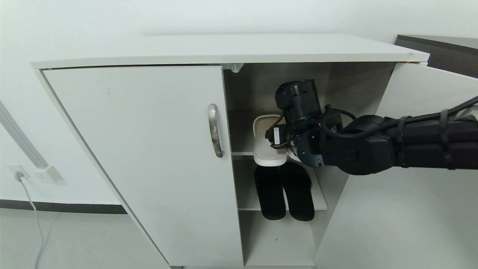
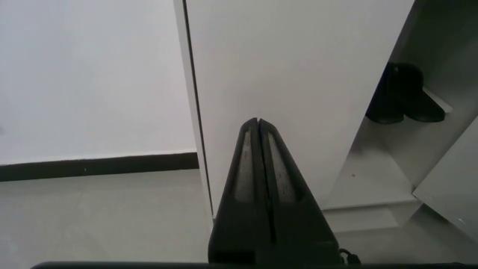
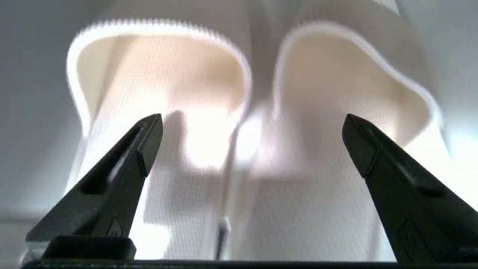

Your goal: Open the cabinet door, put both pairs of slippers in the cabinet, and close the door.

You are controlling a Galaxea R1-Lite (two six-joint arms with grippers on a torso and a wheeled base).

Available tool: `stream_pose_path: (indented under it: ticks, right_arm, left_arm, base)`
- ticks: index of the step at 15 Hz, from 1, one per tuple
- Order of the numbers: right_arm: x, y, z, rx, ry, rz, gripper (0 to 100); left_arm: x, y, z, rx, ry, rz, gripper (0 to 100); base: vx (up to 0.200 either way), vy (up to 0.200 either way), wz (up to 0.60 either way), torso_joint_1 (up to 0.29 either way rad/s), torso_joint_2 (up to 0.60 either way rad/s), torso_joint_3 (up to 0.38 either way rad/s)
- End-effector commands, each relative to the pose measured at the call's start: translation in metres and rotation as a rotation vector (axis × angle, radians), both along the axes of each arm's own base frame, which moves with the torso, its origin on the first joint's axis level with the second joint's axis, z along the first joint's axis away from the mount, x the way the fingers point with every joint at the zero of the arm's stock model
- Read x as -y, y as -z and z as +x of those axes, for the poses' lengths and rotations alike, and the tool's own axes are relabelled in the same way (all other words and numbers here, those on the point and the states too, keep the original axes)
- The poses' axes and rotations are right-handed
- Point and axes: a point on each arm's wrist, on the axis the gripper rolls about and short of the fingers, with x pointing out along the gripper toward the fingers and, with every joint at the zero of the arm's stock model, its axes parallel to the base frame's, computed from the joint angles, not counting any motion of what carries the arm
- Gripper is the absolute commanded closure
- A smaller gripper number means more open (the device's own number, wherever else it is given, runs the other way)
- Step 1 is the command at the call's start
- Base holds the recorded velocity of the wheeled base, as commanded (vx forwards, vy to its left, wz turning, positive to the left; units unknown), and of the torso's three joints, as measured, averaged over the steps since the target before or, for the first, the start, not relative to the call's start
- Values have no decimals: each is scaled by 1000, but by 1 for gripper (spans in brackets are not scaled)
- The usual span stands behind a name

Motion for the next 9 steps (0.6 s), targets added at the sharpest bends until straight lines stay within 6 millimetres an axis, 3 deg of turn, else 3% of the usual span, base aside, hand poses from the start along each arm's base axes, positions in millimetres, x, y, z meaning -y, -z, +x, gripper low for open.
stream_pose_path:
  ticks: [1,4,9]
  right_arm:
    - [11,-17,-29,32,-35,28,0]
    - [16,-17,-52,27,-81,33,0]
    - [21,0,-76,35,-177,65,0]
  left_arm:
    - [0,0,0,-2,-1,-1,100]
    - [0,0,0,-2,-1,0,100]
    - [0,0,0,0,0,-1,100]
  base:
    - [0,0,0,0,0,0]
    - [0,0,0,0,0,0]
    - [0,0,0,0,0,0]
